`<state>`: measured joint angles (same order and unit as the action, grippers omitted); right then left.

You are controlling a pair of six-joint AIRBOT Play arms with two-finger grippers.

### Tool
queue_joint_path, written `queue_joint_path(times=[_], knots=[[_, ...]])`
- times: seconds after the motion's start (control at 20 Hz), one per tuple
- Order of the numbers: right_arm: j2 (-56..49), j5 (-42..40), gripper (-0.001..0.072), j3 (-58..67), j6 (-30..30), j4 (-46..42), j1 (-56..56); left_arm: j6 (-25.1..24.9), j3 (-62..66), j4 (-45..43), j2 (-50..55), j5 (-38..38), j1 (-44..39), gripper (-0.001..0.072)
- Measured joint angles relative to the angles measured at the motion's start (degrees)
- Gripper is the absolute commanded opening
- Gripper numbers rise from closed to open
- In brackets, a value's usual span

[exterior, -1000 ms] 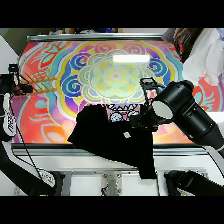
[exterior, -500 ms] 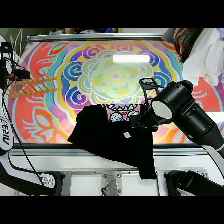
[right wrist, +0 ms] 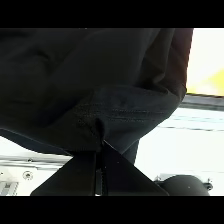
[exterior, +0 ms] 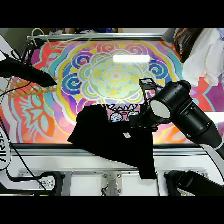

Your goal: Fold the clothes and pants, and hang the long-sleeved shirts on hangers.

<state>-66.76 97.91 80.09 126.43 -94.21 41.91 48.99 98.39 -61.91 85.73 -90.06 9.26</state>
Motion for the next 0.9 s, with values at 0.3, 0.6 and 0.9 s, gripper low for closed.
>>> queue_joint_path(times=[0.3, 0.6, 0.9], knots=[[0.0, 0.0, 0.0018, 0.0, 0.0, 0.0, 0.0, -4.85, 0.02, 6.38, -0.39, -9.51, -0.11, 0.0019], [0.0, 0.0, 0.0018, 0.0, 0.0, -0.02, -0.02, -15.78, 0.02, 7.78, -0.46, -12.0, -0.17, 0.0018], [0.0, 0.0, 0.0018, 0.0, 0.0, 0.0, 0.0, -25.99, -4.04, 8.09, -2.4, -12.81, -0.02, 0.0018]])
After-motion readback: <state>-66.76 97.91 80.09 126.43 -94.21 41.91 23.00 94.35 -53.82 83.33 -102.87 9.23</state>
